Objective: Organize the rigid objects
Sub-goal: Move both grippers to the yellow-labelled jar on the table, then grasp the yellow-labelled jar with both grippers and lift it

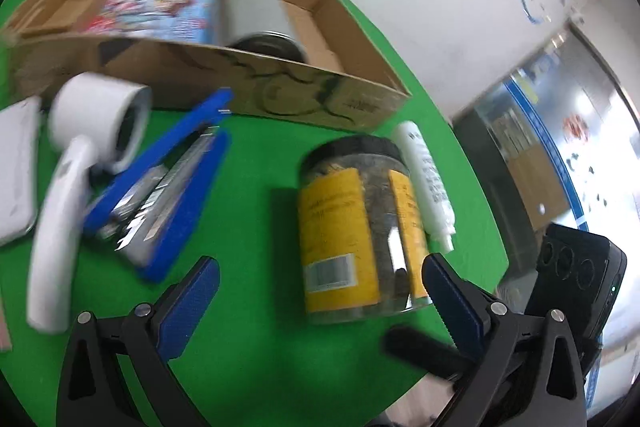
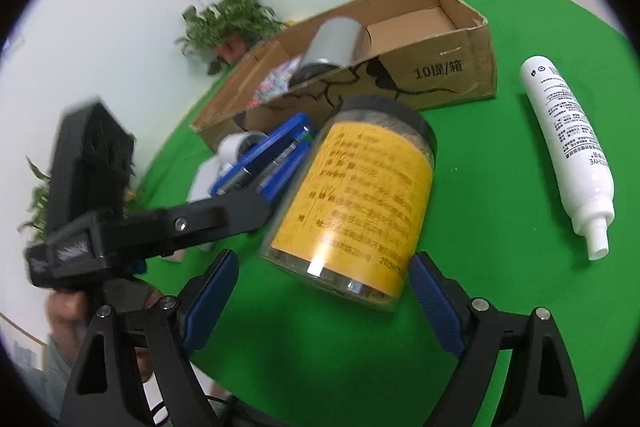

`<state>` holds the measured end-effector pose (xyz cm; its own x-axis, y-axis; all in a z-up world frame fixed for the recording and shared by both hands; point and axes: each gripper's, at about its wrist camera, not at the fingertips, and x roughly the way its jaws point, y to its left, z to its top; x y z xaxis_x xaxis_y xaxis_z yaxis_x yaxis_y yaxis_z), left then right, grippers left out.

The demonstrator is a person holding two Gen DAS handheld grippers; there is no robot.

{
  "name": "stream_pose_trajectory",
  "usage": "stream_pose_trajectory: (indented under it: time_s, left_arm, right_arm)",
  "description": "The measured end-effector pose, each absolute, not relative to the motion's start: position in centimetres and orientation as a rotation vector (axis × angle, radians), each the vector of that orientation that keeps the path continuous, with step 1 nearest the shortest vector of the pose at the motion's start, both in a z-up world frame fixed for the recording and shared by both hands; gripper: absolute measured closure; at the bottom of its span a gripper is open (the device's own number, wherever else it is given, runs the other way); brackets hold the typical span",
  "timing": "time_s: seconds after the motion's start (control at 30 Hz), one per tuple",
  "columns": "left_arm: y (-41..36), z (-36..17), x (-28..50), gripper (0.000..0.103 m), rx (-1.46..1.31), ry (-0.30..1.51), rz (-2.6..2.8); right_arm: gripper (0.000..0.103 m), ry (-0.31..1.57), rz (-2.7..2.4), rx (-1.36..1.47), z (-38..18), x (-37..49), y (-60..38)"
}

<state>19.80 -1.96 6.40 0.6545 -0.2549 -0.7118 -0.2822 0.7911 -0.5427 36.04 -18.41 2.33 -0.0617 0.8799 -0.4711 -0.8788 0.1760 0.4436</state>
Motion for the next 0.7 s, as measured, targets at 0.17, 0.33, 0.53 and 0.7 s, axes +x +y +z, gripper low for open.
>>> stream_pose_trajectory:
  time_s: [0.17, 0.33, 0.53, 0.7]
  left_arm:
    - [-2.9, 5.2, 21.9, 0.025, -0.754, 0.943, -0.115]
    - [-4.5, 5.5, 21.9, 0.026, -0.771, 0.974, -0.187]
    - [-4.6, 5.2, 21.8, 0.026, -0.851, 0.965, -0.27]
    - [-3.9, 4.4, 22.0, 0.022, -0.91, 0.972, -0.254]
  right_arm:
    - [0.017, 0.787, 1.429, 0.002, 2.3, 36.2, -18.3]
    - [0.017, 0.771, 1.404, -0.04, 2.7, 36.6, -19.0]
    - [0.016, 0.788, 1.382, -0.111, 2.8, 38.0, -20.4]
    - [0.016, 0.788, 1.313, -0.156, 3.3, 37.6, -20.1]
